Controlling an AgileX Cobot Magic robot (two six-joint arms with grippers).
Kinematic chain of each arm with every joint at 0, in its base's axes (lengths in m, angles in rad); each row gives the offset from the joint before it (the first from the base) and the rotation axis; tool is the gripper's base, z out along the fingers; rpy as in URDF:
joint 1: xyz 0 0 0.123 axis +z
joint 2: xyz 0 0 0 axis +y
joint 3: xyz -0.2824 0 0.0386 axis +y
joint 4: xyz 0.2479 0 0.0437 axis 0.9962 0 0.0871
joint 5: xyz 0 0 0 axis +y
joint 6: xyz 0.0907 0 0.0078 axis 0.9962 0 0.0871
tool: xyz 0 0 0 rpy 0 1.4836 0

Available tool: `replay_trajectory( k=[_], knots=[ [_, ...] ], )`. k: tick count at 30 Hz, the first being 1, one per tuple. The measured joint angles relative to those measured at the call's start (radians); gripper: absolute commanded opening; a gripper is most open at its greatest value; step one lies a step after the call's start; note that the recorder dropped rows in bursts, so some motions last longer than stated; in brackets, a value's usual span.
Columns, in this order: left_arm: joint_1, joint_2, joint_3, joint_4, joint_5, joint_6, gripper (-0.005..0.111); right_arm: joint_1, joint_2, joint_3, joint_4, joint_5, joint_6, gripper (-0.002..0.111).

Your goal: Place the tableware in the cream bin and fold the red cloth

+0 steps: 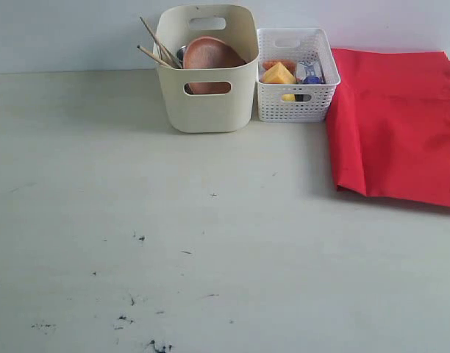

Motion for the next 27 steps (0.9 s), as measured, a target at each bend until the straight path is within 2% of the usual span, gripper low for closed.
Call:
replay_trajectory(
  k=[10, 15, 18, 21, 24, 27],
  knots=[
    [0.0, 0.0, 0.0, 0.0, 0.0, 0.0, 0.001, 0.0, -0.368, 0.114, 0.0, -0.013, 0.003, 0.0],
    [0.0, 0.0, 0.0, 0.0, 0.0, 0.0, 0.001, 0.0, -0.416, 0.209, 0.004, 0.05, 0.012, 0.0],
    [0.0, 0.0, 0.0, 0.0, 0.0, 0.0, 0.001, 0.0, -0.424, 0.337, 0.007, 0.043, 0.012, 0.0],
    [0.0, 0.0, 0.0, 0.0, 0.002, 0.0, 0.001, 0.0, -0.529, 0.57, 0.105, -0.088, 0.014, 0.0],
    [0.0, 0.0, 0.0, 0.0, 0.002, 0.0, 0.001, 0.008, -0.672, 0.699, 0.177, -0.225, 0.015, 0.0],
    [0.0, 0.0, 0.0, 0.0, 0.002, 0.0, 0.001, 0.074, -0.779, 0.813, 0.191, -0.332, 0.001, 0.0]
  ],
)
